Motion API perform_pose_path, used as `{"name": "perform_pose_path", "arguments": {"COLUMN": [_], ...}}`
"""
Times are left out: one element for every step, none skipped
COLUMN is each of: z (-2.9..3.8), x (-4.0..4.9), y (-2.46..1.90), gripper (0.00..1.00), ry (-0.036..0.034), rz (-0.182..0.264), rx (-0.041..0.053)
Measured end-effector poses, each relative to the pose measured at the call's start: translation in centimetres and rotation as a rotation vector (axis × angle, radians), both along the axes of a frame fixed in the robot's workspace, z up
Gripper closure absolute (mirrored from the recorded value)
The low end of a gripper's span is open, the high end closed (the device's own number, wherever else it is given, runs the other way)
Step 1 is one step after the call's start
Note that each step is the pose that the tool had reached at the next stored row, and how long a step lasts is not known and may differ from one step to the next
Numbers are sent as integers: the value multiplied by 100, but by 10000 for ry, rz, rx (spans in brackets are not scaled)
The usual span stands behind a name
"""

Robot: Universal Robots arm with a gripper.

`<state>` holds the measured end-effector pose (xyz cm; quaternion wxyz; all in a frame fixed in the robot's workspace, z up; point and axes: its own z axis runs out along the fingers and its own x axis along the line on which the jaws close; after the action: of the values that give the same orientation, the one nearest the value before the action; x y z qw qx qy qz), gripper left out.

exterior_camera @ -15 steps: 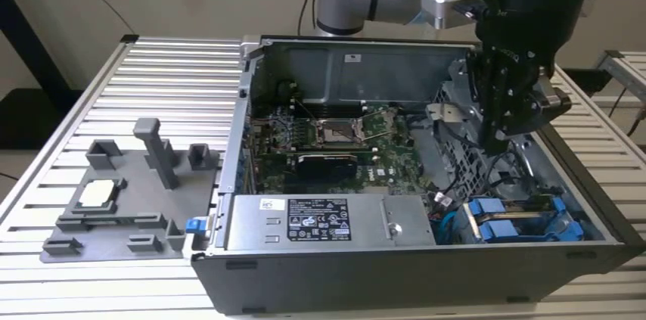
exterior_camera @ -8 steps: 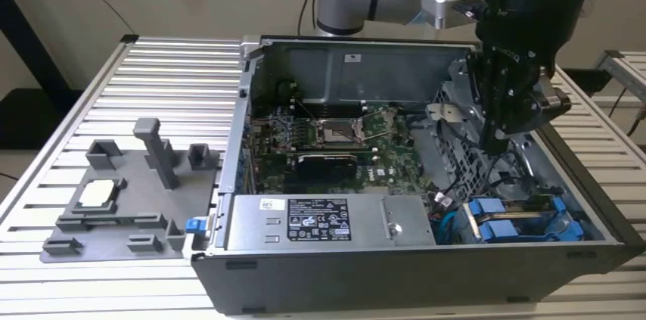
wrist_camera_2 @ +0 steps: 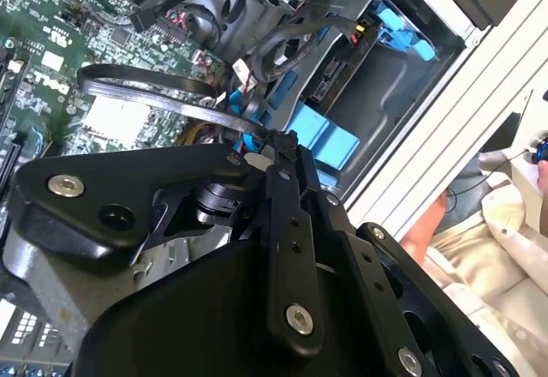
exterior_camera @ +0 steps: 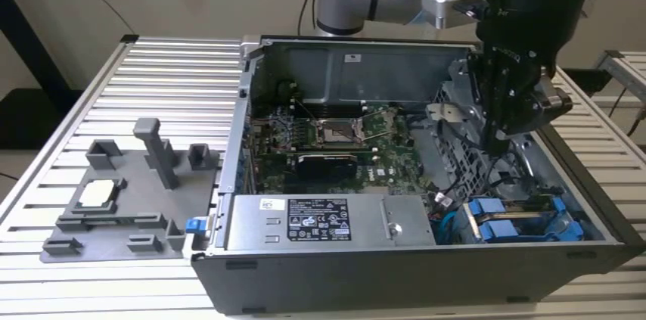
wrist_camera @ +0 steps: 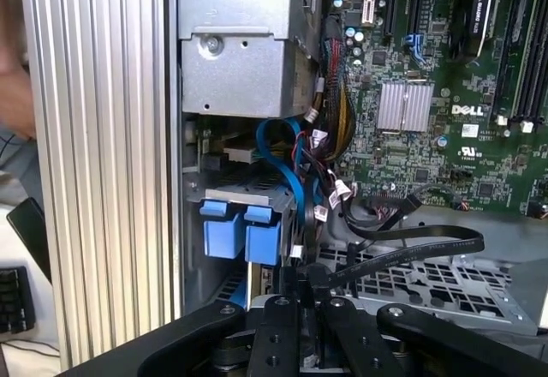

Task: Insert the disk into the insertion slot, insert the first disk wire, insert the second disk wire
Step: 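Insert the first disk wire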

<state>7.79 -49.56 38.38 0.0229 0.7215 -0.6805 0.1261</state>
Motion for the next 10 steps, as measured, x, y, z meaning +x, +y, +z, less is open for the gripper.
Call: {"name": "perform_pose_path", "arguments": {"z": [0,-1,-2,-3,-3,-4,-5,-5,-5,-6], "x": [8,20,35,52,68,86,101,117,134,150], "y": [-2,-5,-9,-15,-22,-29,-36,-43,-50,-57], "gripper": [84,84,84,84,84,84,84,84,84,84], "ry": [6,16,33,61,93,128,160,190,221,251], "rz": [2,8,16,27,38,51,62,74,86,99], "rx": [0,0,1,2,1,1,0,-1,-2,-1]}}
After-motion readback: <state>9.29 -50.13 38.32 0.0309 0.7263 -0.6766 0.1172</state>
